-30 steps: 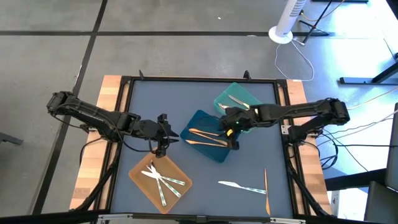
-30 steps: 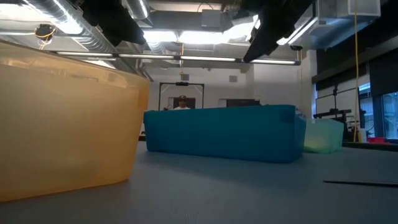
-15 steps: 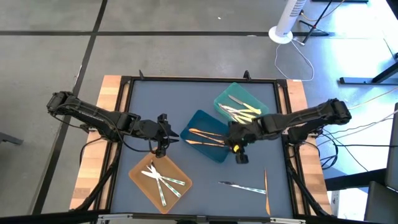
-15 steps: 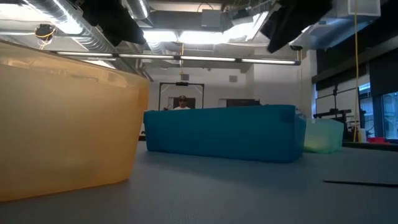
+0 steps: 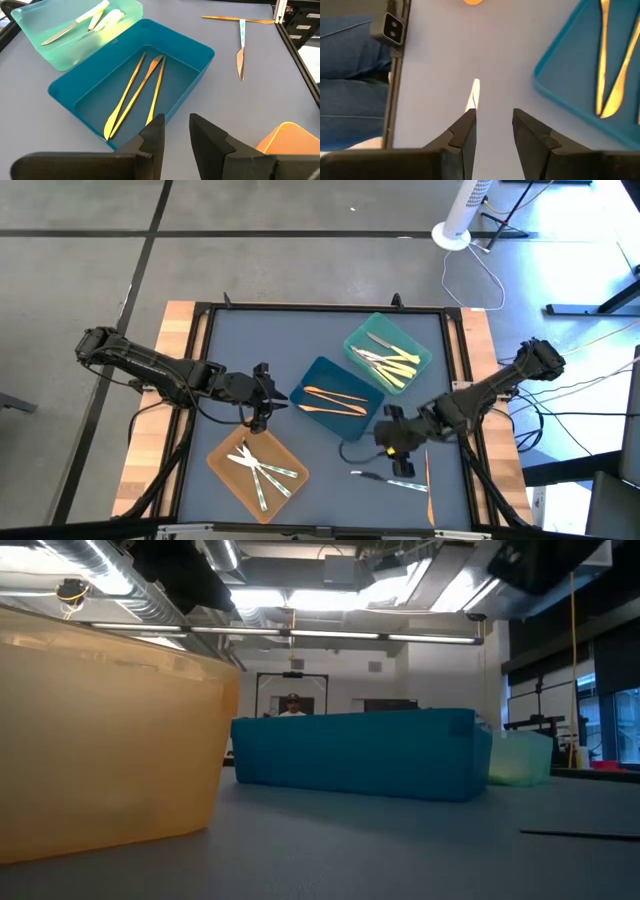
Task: Sort silverware by color (type)
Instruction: Put the blue knife into the orange bin
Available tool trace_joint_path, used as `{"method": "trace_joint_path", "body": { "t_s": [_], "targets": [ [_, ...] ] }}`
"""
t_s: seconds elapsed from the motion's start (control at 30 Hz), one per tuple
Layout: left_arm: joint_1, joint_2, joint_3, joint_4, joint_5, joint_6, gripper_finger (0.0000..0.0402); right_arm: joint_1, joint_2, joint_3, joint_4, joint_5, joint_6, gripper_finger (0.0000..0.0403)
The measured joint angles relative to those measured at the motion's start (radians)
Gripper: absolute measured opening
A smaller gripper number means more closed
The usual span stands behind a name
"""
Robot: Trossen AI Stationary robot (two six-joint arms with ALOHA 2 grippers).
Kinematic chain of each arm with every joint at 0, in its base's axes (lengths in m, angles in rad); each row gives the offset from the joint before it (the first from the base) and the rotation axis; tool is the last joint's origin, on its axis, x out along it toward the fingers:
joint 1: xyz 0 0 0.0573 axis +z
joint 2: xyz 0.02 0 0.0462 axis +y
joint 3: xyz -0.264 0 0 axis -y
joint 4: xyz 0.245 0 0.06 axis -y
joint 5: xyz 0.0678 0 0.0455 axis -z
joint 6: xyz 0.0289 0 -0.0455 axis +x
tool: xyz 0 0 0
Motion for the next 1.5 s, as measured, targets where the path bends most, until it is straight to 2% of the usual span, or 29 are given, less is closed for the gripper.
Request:
{"method": "trace_joint_path", "body": {
  "t_s": [0.27,0.57,0.77,0.93,1.5],
  "targets": [
    [0.0,0.0,0.0,0.0,0.031,0.0,0.0084,0.219,0.052,0.0,0.01,0.205,0.274,0.0115],
    [0.0,0.0,0.0,0.0,0.031,-0.003,0.0084,0.35,0.167,-0.001,-0.019,0.213,0.483,0.0115],
    [0.0,0.0,0.0,0.0,0.031,-0.003,0.0084,0.377,0.234,-0.002,-0.006,0.187,0.547,0.0115],
    [0.0,0.0,0.0,0.0,0.031,-0.003,0.0084,0.375,0.284,-0.002,-0.009,0.12,0.547,0.0115],
    [0.0,0.0,0.0,0.0,0.031,-0.003,0.0084,0.374,0.386,-0.002,-0.014,0.119,0.543,0.0115]
  ]
}}
